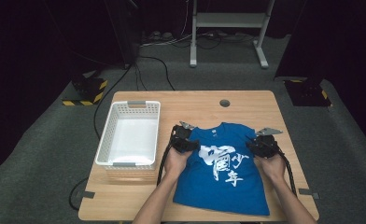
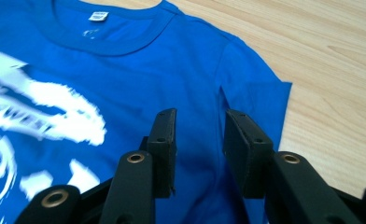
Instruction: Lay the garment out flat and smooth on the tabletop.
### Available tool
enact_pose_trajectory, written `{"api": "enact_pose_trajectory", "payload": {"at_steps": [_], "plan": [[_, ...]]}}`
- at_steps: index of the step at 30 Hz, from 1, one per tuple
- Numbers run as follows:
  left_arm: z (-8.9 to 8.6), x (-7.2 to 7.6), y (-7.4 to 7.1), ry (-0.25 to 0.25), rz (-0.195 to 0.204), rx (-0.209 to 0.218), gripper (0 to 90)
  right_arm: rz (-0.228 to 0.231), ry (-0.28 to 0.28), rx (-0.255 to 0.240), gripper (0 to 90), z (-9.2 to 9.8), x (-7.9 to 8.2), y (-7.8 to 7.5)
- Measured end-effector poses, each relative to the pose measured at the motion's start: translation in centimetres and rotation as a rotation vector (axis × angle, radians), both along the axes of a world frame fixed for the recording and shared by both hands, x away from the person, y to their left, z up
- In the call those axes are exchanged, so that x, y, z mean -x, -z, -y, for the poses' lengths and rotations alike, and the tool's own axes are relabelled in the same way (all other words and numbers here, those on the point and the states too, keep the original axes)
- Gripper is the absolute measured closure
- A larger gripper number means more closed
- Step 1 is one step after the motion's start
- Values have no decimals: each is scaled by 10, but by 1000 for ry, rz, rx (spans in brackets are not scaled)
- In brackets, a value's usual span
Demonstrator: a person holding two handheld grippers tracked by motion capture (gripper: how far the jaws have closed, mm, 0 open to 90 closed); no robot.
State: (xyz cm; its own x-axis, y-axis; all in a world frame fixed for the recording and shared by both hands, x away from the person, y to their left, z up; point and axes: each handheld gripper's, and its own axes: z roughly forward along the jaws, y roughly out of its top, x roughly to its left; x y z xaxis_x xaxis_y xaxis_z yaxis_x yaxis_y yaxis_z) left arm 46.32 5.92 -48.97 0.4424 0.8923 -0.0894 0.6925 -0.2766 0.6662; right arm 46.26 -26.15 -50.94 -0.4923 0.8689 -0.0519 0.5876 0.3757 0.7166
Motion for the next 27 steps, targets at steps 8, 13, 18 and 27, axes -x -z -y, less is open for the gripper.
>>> {"api": "enact_pose_trajectory", "payload": {"at_steps": [8,13,18,27], "plan": [[3,-23,26,-45,-79,-123,505,-45,29,22,655,-7,-19,13],[6,-30,25,-5,-77,-141,620,-49,34,31,767,-8,-23,15],[15,-39,22,32,-74,-185,844,-56,32,57,862,-9,-26,13],[21,-58,2,9,74,-184,854,-21,50,34,880,-13,-32,4]]}}
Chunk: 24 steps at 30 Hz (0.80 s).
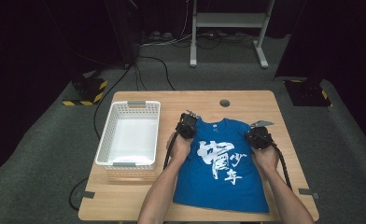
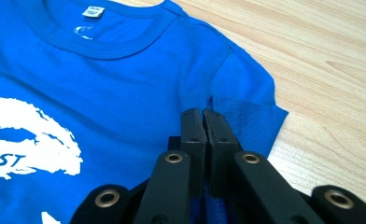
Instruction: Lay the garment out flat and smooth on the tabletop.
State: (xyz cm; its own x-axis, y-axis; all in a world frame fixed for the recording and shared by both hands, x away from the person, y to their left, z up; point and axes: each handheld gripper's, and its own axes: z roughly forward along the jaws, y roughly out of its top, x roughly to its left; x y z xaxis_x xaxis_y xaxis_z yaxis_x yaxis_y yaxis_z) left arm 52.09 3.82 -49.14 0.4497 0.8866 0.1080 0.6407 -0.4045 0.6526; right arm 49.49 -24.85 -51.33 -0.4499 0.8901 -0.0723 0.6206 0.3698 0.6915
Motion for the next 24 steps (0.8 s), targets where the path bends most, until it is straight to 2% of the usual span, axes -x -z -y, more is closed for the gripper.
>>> {"api": "enact_pose_trajectory", "payload": {"at_steps": [2,3,6,9,11,12,13,15,16,17,18,20,22,24], "plan": [[0,-3,1,-9,12,-2,841,-1,3,-4,879,1,-1,1],[0,-8,4,-29,25,8,822,-12,12,-13,877,2,-2,3],[0,-9,7,-32,23,19,713,-2,18,-19,847,3,-1,4],[-1,4,0,-16,53,49,621,17,17,-31,782,7,4,-2],[-1,14,-3,16,49,62,586,42,16,-15,761,10,9,-8],[-1,14,-3,16,49,62,577,49,24,-12,748,12,12,-10],[-1,24,-2,42,39,47,565,50,28,-6,736,14,14,-10],[-1,30,4,53,22,37,558,47,26,31,720,16,17,-8],[-1,30,4,53,22,37,555,47,26,31,720,16,17,-8],[-4,32,12,42,-9,37,552,28,29,60,709,17,19,-3],[-5,32,16,30,-34,40,554,22,33,64,707,18,18,-1],[-7,36,23,9,-58,34,544,16,42,56,704,19,18,3],[-8,42,29,2,-61,29,554,6,40,64,700,18,17,6],[-12,51,30,-15,-52,54,562,0,29,63,691,18,16,9]]}}
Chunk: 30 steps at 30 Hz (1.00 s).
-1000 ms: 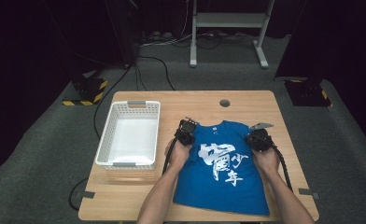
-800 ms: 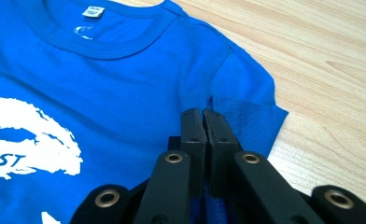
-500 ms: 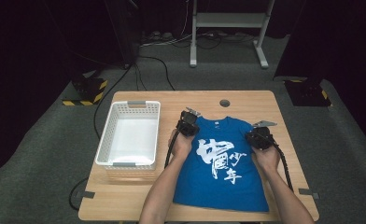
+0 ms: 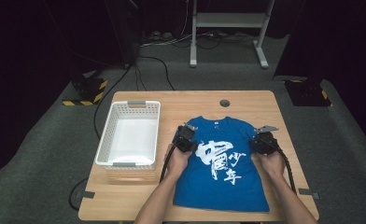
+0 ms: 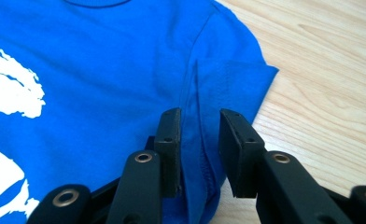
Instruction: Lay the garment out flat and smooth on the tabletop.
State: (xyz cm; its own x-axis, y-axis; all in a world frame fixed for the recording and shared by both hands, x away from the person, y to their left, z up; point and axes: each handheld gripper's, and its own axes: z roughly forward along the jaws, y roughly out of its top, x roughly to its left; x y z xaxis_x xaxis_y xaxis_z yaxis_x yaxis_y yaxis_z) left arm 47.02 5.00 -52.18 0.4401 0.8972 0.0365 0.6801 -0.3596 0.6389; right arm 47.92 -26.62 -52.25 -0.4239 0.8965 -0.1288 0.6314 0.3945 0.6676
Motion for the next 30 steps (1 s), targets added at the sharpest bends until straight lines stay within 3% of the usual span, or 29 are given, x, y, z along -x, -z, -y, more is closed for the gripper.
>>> {"api": "enact_pose_trajectory", "payload": {"at_steps": [3,5,8,11,18,19,22,26,30], "plan": [[-4,10,1,-11,5,20,579,-1,-1,-16,714,0,-2,1],[-6,12,1,-8,3,19,598,-4,-4,-9,792,-1,-4,1],[-6,9,0,-6,-8,9,641,6,-4,8,882,-1,-6,1],[-4,5,-2,-1,-19,-4,689,18,5,13,892,2,-6,-1],[-4,3,-2,5,-21,-6,706,41,47,-71,891,21,-3,-9],[-5,1,-2,1,-15,-9,694,32,69,-99,890,29,-1,-7],[-6,-4,-2,-10,-13,-12,623,-5,89,-99,876,38,1,2],[-8,-4,-5,7,-13,15,593,12,115,-113,811,42,5,2],[-8,4,-10,19,17,-1,588,72,66,-137,761,37,19,-10]]}}
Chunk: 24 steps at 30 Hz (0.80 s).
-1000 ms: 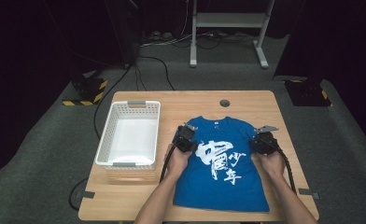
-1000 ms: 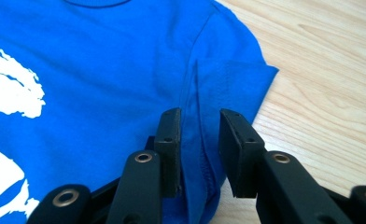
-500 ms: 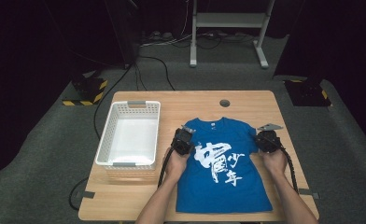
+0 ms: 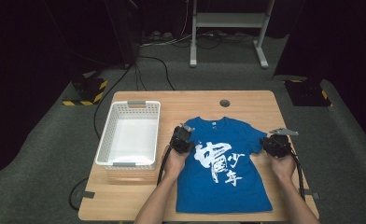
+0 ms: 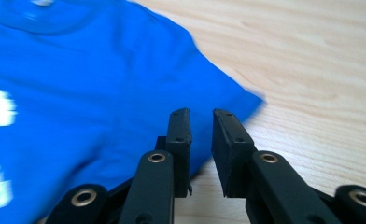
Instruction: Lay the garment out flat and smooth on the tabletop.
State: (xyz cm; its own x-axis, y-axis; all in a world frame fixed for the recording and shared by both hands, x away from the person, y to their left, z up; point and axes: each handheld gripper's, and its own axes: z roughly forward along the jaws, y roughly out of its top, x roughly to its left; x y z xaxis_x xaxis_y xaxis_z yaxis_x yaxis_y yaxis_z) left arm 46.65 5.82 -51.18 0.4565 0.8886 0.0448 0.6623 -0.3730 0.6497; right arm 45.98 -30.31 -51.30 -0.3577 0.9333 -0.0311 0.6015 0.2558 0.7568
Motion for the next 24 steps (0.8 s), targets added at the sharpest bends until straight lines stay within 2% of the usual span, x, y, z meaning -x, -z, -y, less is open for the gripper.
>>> {"api": "enact_pose_trajectory", "payload": {"at_steps": [3,4,5,8,9,12,17,20,22,23,24], "plan": [[-2,-2,5,-13,-23,-19,587,21,-53,16,752,-10,8,-2],[-2,-2,5,-13,-23,-19,587,21,-53,16,752,-10,8,-2],[-4,-4,9,-27,-31,-4,585,13,-80,30,751,-16,10,0],[-4,-6,9,-30,-21,-4,585,-38,-100,38,753,-20,6,10],[-5,-7,10,-34,-16,-4,573,-54,-99,39,752,-21,5,14],[-9,-15,11,-66,-13,8,504,-45,-88,21,742,-18,2,17],[-8,-28,10,-82,-23,-1,446,-37,-50,39,661,-16,-5,17],[-6,-26,9,-80,-17,-9,439,-35,-40,23,624,-15,-5,17],[-3,-21,6,-64,-3,-3,436,-27,-47,11,609,-14,-1,16],[0,-13,3,-40,10,12,434,-23,-48,7,602,-14,1,15],[0,-13,3,-40,10,12,429,-23,-48,7,602,-14,1,15]]}}
